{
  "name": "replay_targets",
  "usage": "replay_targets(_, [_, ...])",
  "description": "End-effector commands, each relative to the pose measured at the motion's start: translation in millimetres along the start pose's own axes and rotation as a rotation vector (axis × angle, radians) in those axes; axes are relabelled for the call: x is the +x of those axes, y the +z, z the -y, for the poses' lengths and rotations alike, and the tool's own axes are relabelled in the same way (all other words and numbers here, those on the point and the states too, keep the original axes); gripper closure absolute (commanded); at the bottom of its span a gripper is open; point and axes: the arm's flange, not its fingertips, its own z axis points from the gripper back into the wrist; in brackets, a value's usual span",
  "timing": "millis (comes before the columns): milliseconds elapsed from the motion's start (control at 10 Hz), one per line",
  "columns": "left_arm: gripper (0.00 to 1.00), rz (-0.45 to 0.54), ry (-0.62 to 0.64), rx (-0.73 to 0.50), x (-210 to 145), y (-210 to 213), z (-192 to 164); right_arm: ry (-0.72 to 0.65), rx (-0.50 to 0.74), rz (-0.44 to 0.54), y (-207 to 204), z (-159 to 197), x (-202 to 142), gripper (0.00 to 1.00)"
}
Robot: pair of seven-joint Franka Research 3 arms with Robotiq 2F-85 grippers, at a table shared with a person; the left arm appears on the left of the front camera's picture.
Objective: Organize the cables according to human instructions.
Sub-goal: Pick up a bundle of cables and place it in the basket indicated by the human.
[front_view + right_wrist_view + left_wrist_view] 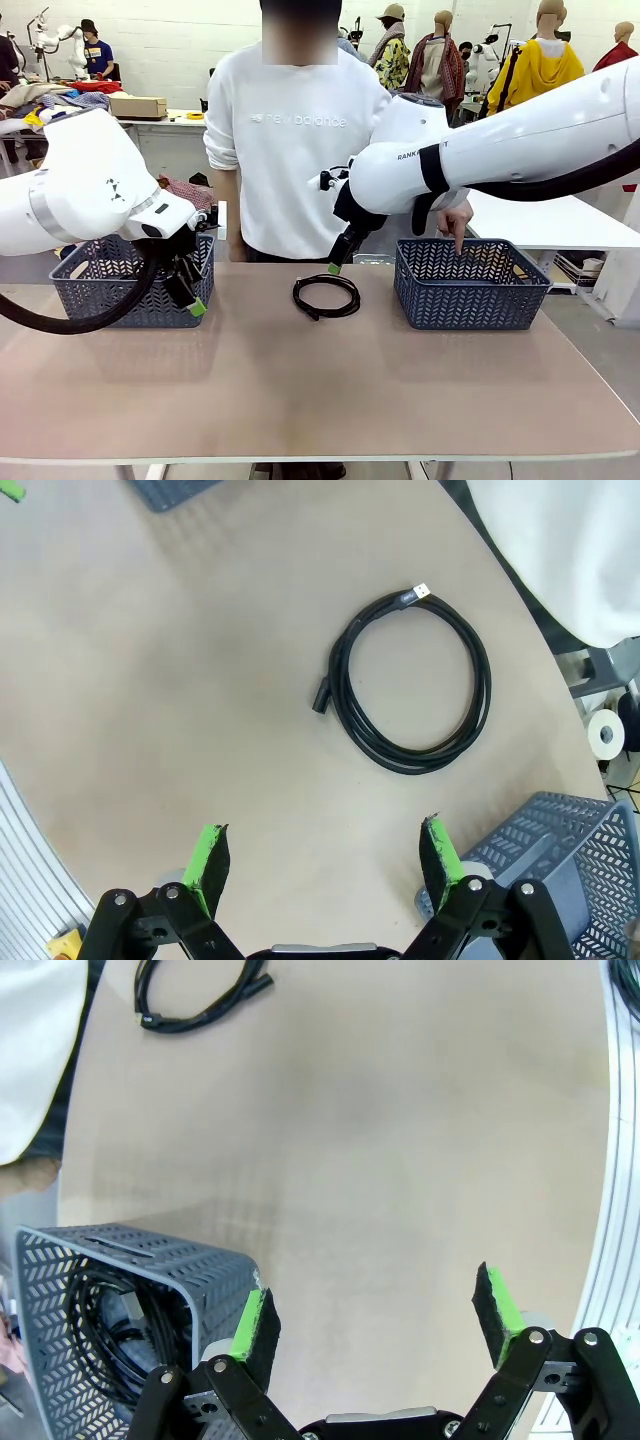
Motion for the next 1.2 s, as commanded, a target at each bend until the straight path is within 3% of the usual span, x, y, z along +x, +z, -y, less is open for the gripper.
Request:
replay_targets(0, [0.0,-0.005,-0.005,0.001,-1,3,-2,0.004,0.003,0.011,7,-2,-4,0.0])
replay_targets(600, [0.0,-0.005,-0.005,0.001,-1,3,-2,-0.018,0.03,0.019,-3,3,9,0.0])
replay_targets(1100, [0.0,-0.005,-0.005,0.001,-1,3,-2,-0.101,0.056,-0.022,-68,34,57,0.0])
